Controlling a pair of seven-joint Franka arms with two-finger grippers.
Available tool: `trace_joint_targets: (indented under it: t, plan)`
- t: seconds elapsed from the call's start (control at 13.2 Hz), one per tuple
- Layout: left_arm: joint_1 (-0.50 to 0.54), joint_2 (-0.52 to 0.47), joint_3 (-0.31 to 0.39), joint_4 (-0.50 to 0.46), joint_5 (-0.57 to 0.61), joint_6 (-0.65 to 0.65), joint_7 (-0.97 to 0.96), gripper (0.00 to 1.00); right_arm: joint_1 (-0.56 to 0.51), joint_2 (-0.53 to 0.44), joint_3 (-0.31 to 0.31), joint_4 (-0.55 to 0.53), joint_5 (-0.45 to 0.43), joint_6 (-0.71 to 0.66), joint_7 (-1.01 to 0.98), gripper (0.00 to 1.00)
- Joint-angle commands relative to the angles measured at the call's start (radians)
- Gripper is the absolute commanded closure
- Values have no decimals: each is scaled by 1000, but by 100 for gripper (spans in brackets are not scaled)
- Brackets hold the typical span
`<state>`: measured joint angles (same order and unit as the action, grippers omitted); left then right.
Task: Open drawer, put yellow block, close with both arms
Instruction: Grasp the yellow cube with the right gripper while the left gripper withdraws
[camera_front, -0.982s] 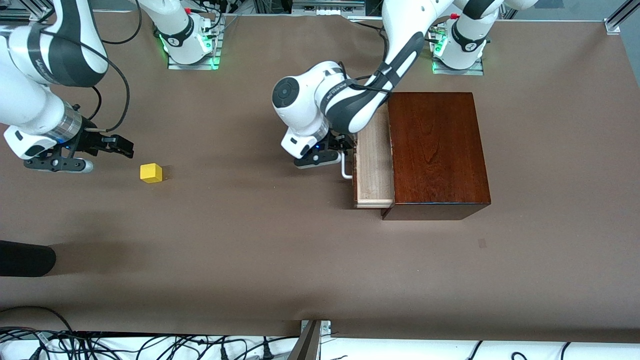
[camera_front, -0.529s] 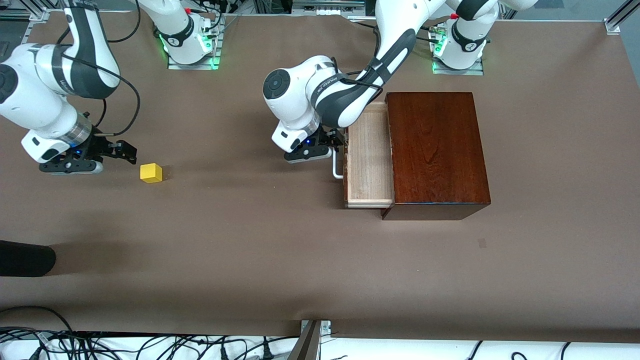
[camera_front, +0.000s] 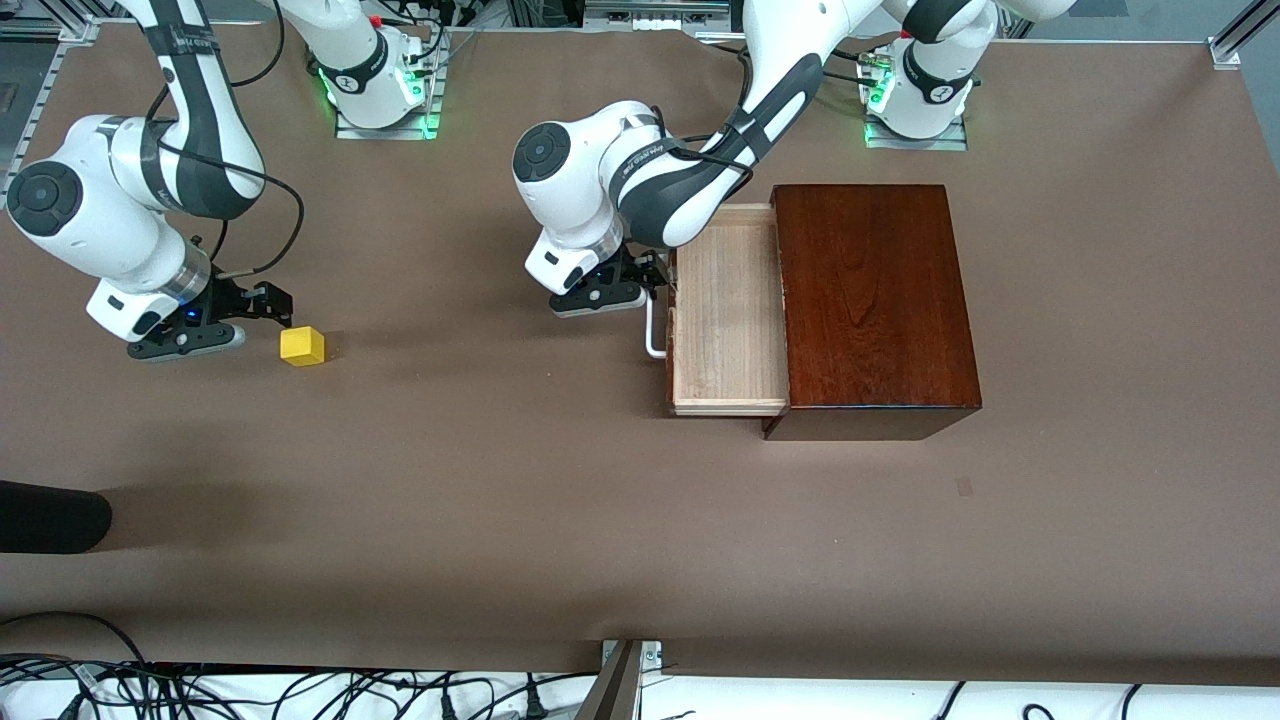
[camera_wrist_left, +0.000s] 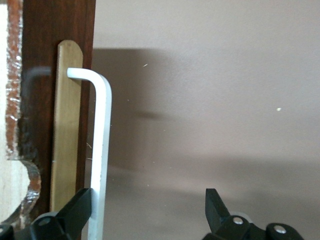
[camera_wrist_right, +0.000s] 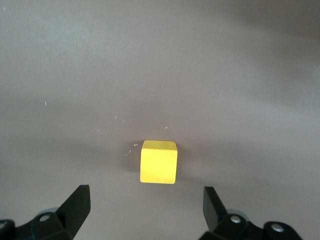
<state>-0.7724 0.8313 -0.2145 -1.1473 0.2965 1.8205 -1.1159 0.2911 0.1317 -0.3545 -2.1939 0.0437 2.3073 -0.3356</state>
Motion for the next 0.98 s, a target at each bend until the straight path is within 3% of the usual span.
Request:
trace_joint_targets:
  t: [0.0, 0.15, 0.38, 0.53, 0.91]
  plan:
    - [18, -32, -13, 34, -43, -32, -2, 0, -7, 35, -29, -7, 70, 21, -143, 0]
    - [19, -63, -14, 46, -97, -116, -2, 0, -9, 74, -32, -9, 100, 43, -204, 0]
    - [42, -155, -3, 29, -119, -141, 17, 0, -20, 118, -32, -9, 169, 66, -256, 0]
    - [126, -204, -12, 29, -125, -199, 98, 0, -30, 149, -32, -9, 221, 92, -321, 0]
    - [295, -308, -16, 26, -193, -317, 260, 0, -33, 207, -32, -3, 232, 147, -332, 0]
